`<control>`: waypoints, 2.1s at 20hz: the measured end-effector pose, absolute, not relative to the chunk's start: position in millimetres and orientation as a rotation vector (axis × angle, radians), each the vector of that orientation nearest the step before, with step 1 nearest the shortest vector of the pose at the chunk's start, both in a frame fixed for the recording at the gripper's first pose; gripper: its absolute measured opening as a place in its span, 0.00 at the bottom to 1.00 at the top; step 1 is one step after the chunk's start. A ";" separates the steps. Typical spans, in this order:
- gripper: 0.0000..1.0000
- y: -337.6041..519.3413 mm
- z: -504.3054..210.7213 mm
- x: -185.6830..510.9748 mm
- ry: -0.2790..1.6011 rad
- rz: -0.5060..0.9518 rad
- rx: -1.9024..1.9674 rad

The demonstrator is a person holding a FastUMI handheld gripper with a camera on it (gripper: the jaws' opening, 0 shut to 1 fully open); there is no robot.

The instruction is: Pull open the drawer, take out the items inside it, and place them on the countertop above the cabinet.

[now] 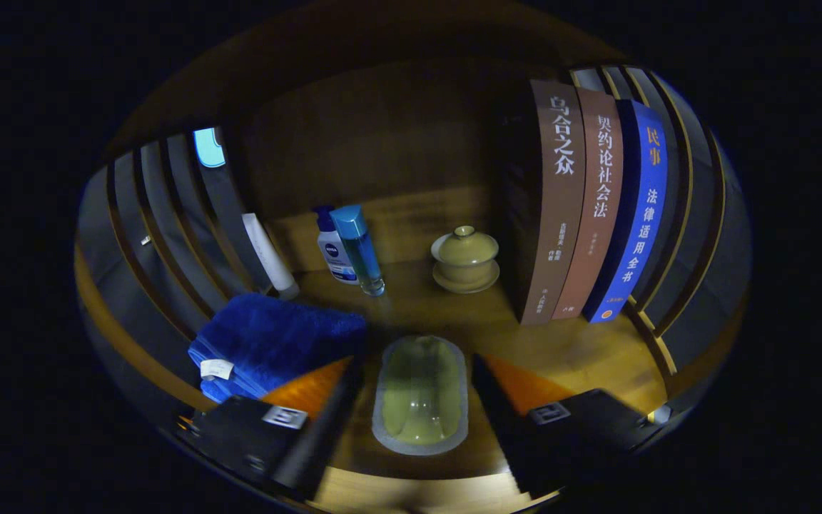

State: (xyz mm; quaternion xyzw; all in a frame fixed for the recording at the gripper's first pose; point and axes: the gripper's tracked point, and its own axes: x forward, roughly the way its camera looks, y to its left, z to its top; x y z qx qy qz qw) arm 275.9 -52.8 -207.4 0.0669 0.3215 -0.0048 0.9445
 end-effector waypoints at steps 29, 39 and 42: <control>0.99 -24.2 -247.6 -63.3 0.271 -0.061 0.120; 0.99 -24.7 -294.7 -50.3 0.345 -0.056 0.104; 0.97 -25.8 -293.7 -45.8 0.340 -0.082 0.099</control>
